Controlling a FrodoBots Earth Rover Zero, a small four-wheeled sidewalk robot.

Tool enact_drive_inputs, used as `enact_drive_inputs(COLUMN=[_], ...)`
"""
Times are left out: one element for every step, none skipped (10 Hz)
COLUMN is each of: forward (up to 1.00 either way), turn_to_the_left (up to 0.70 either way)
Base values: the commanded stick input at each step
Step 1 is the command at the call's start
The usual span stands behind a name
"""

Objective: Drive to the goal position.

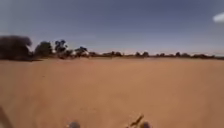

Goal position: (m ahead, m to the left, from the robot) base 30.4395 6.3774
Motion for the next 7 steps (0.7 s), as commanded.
enact_drive_inputs(forward=[0.70, 0.70, 0.70, 0.70, 0.70, 0.70, 0.70], turn_to_the_left=[0.00, 0.00, 0.00, 0.00, 0.00, 0.00, 0.00])
